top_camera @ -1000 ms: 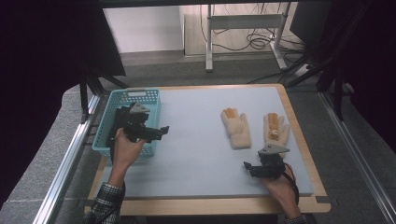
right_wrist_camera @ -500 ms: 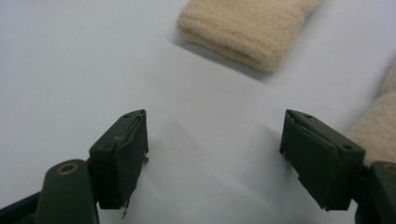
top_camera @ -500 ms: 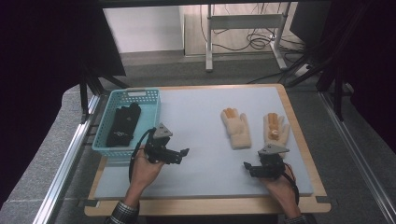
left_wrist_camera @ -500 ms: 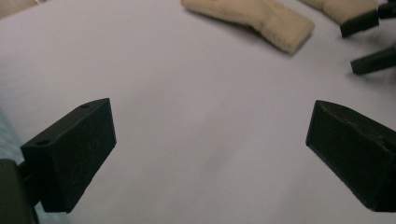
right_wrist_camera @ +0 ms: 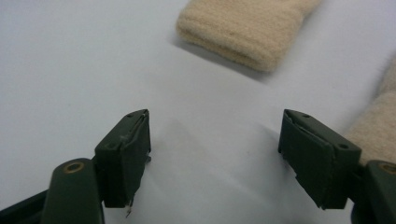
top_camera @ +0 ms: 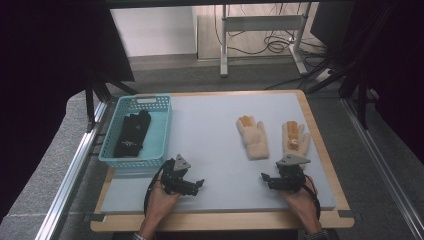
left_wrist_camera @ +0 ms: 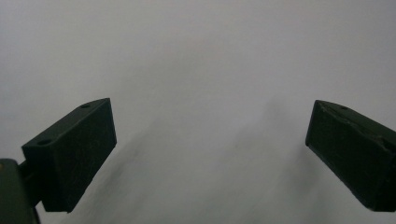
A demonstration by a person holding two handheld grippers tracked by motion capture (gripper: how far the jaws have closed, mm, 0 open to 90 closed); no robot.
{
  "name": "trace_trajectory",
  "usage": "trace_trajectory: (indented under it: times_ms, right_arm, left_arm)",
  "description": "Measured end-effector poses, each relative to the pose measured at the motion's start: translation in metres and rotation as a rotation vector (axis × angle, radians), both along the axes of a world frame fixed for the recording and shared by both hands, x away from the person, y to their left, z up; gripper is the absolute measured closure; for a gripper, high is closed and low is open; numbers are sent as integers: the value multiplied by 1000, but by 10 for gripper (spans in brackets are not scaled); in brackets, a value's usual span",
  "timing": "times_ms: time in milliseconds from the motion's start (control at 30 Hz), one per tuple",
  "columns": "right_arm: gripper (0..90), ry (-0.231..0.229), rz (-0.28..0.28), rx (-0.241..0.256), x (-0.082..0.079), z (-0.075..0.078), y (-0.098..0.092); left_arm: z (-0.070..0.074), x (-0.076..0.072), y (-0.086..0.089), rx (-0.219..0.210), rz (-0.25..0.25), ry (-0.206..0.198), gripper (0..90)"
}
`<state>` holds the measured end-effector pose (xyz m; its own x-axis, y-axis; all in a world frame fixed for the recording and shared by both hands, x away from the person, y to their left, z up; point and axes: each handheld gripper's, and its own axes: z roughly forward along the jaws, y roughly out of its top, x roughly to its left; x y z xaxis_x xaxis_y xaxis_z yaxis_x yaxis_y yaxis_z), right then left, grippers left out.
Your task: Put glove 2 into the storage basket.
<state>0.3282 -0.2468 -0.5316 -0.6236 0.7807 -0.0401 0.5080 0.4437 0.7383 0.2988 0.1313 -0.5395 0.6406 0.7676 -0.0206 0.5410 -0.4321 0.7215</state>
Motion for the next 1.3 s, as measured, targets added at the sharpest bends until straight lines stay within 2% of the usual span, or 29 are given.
trace_trajectory:
  times_ms: [167, 300, 367, 467, 633, 733, 833, 967, 1033, 1100, 1167, 1200, 1233, 1300]
  right_arm:
    - [299, -3, -5, 9, 0, 1, -1]
    - [331, 10, 2, 39, 0, 3, -3]
    - [356, 6, 7, 42, 1, 5, -3]
    - [398, 2, 16, 42, 6, 10, -2]
    - [496, -13, 52, 51, 25, 25, 3]
    - [523, -20, 59, 46, 33, 29, 6]
    - [537, -28, 72, 36, 50, 36, 12]
    - [525, -35, 80, 16, 70, 42, 20]
    - [465, -41, 74, 3, 90, 43, 26]
    - [444, -39, 72, 5, 94, 43, 27]
    - [397, -42, 75, 13, 105, 41, 31]
    - [352, -30, 93, 9, 115, 38, 36]
    - [352, -30, 93, 9, 115, 38, 36]
    - [306, -20, 103, -10, 128, 31, 44]
  left_arm:
    - [-9, -2, 4, 25, 20, 14, 22]
    - [-9, 0, 5, 16, 24, 28, 23]
    - [-10, 1, 6, 3, 24, 44, 20]
    - [-10, 1, 6, 4, 23, 41, 19]
    - [-10, 1, 6, 2, 27, 42, 19]
    - [-10, 1, 6, 5, 24, 42, 19]
    - [-10, 0, 6, 6, 24, 41, 20]
    - [-10, 0, 6, 5, 24, 40, 20]
    - [-10, 0, 6, 5, 24, 40, 20]
    - [-10, 0, 6, 5, 24, 40, 20]
    - [-10, 0, 6, 6, 24, 41, 20]
    - [-10, 0, 6, 6, 24, 40, 20]
    - [-10, 0, 6, 6, 24, 40, 20]
    - [-10, 0, 6, 5, 24, 42, 20]
